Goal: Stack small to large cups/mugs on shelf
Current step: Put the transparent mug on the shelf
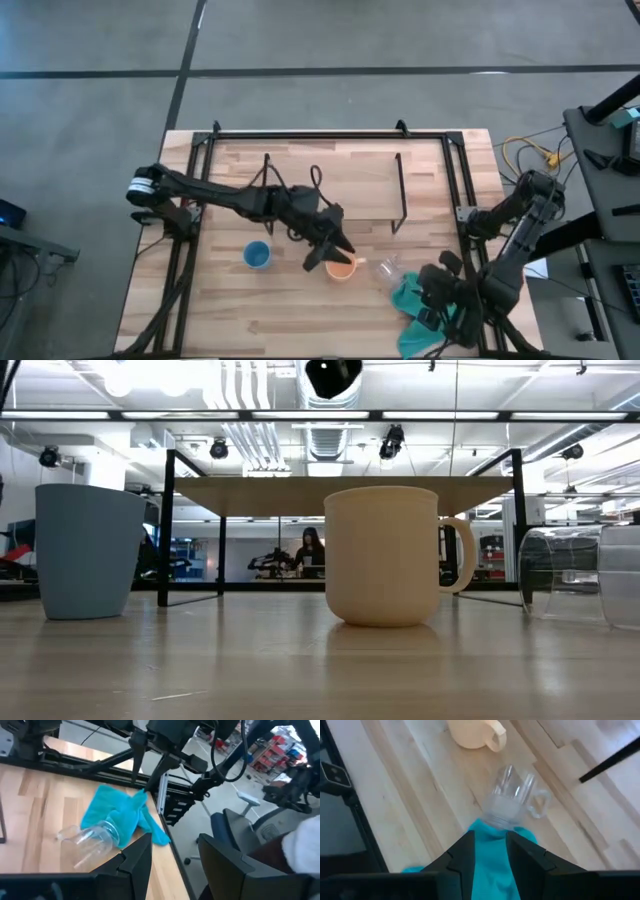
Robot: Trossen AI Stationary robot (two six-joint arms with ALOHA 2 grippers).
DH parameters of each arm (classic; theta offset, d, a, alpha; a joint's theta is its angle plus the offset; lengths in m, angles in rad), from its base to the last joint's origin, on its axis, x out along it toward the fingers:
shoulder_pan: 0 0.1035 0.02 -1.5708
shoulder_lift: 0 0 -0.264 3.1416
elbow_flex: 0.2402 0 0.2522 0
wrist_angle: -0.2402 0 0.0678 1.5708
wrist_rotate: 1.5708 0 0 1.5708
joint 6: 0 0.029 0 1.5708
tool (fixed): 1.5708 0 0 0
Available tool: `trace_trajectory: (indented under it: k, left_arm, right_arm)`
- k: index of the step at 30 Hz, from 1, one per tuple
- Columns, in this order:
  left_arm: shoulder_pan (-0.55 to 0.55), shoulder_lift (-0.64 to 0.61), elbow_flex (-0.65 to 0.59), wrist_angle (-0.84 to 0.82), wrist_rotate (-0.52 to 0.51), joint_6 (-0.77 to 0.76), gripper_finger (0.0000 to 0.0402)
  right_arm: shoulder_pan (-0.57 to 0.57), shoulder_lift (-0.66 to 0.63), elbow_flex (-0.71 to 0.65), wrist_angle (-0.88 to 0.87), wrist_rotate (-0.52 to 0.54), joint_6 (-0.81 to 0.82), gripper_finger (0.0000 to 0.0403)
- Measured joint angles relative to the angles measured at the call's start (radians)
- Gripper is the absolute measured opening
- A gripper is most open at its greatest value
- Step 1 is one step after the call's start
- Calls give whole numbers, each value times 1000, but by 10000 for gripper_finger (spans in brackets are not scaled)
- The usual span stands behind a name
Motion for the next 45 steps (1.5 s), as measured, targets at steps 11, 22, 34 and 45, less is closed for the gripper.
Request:
trace_trajectory:
  k: [11,22,34,45]
  left_arm:
    - [-6,169,58,125,-15,-105,148]
    - [-16,258,142,120,5,-105,148]
    - [-15,324,126,130,32,-104,148]
    - [-15,389,134,241,60,-105,148]
  right_arm:
    - [34,119,-19,55,9,154,103]
    - [34,228,-19,72,-47,262,105]
    - [33,253,-19,71,-43,365,105]
    - [24,253,-19,73,-43,378,105]
